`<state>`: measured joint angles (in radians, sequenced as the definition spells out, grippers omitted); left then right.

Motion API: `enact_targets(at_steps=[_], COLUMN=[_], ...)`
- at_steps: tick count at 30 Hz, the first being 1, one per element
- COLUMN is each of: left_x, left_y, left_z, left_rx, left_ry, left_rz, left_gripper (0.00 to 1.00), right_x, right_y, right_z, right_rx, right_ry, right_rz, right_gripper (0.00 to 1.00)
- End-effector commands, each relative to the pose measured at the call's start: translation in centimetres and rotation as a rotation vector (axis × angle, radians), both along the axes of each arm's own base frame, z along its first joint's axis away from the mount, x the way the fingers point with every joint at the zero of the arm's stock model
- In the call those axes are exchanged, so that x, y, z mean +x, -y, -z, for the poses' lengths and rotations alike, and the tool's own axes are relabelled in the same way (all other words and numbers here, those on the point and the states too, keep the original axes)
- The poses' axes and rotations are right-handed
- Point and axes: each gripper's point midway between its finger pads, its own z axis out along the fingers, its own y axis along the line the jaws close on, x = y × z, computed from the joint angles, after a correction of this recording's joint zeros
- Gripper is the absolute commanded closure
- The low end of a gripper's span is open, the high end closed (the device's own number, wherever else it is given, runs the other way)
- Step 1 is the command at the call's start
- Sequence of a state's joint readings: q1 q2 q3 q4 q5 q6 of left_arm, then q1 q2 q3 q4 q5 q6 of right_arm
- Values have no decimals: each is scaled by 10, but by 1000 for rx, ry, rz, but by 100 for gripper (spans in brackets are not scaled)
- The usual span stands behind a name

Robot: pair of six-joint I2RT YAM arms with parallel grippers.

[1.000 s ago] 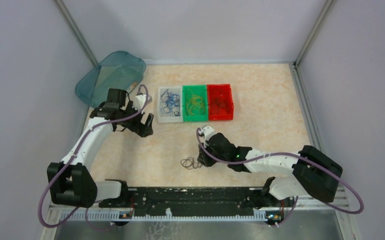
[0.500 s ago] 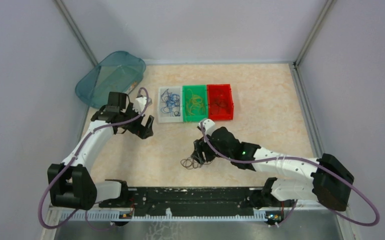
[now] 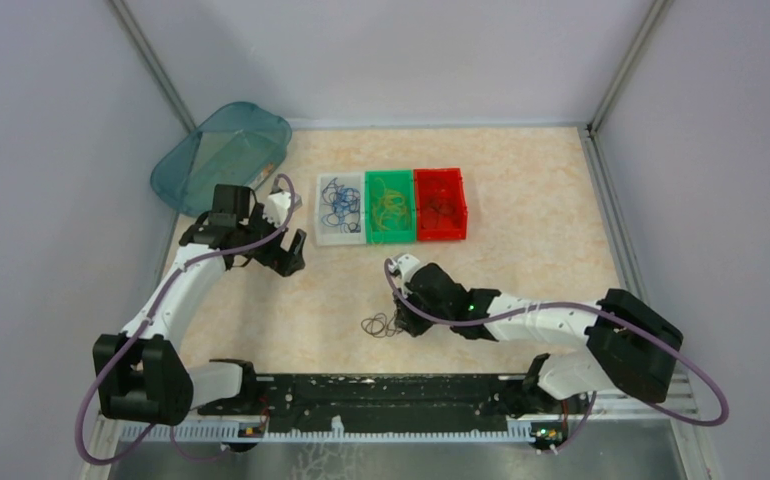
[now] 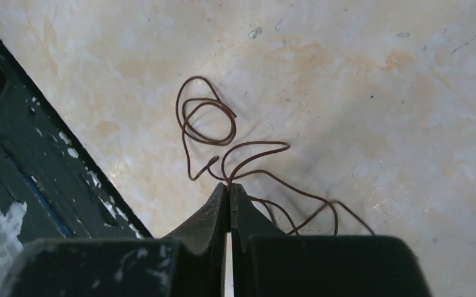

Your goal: Untangle the cables

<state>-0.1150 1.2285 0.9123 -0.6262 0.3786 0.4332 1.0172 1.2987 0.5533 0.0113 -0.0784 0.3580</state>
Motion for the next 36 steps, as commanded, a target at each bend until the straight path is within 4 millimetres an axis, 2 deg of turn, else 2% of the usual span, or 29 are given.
enact_targets(at_steps=[1,5,9,14,21,25,28,31,36], left_x=[8,9,10,11,11,11,11,11,13], left_y=[-2,-1,-2,-5,-10,-9,-9,-9,-10], left_z=[-13,-14,-17,-24,-29,-31,-31,-31,-33], left_rx=[-14,-16,-13,-4,13,6,4,4,-4], left_ry=[46,51,56,76,91,88,86,87,89], left_rz=[-23,-18,-15,-14,-7,-4,-3,-1,-4], left_gripper=[0,0,0,0,0,0,0,0,0], right_x=[29,68,112,160,208,233,249,260,279], right_y=[-18,-4,26,61,84,88,91,92,91], right_z=[-57,-125,-184,-235,-308,-332,-340,-340,-327], right_rx=[81,166,218,285,377,374,357,321,297], right_ry=[143,250,377,481,613,662,695,723,720], right_rz=[39,145,269,425,514,539,552,550,562], right_gripper=[100,100,100,100,100,100,100,100,100])
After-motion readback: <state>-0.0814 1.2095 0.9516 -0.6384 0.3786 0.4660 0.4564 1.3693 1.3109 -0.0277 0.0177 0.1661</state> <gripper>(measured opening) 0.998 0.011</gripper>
